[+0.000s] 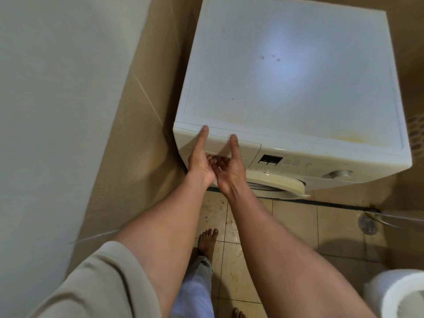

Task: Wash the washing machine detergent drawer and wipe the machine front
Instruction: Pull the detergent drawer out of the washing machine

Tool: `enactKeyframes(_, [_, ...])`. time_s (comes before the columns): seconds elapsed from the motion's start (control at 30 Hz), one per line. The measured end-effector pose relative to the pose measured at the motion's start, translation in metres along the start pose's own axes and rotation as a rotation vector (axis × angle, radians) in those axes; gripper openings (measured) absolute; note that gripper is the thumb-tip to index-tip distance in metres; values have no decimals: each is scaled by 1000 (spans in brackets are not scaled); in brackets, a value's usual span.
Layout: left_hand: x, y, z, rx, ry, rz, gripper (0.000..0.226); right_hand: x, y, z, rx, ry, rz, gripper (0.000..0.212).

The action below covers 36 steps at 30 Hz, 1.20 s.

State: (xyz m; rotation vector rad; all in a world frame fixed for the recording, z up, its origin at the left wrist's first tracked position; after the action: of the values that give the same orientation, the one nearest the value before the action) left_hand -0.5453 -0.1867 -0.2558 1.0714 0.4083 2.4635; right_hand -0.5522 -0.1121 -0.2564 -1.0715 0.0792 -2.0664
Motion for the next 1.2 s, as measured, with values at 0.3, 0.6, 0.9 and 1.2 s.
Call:
enactKeyframes(0.3, [-12,-11,6,-19,24,47,84,-2,5,10,-68,35,20,39])
enactKeyframes(0.6, [-43,-35,49,12,5,58,62,-27,32,61,-80,51,2,45])
enactKeyframes(0.9, [-70,-56,92,49,-31,-14,47,-60,54,101,-41,-32,100,54])
enactKeyframes(1.2, [-79,-60,101,58,-25,-50,61,-72,53,110,-6,-55,205,57])
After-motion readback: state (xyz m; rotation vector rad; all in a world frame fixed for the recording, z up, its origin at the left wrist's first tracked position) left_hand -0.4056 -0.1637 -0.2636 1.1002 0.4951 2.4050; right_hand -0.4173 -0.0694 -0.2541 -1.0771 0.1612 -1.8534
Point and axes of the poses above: each hand's wrist, its own z-axis away from the middle knuckle, its own x-axis out of the palm, y = z × x, the point moved 9 cm from there along -z, towards the middle knuckle, and after that the axes turned 15 degrees about -y, right-handed, at the moved point
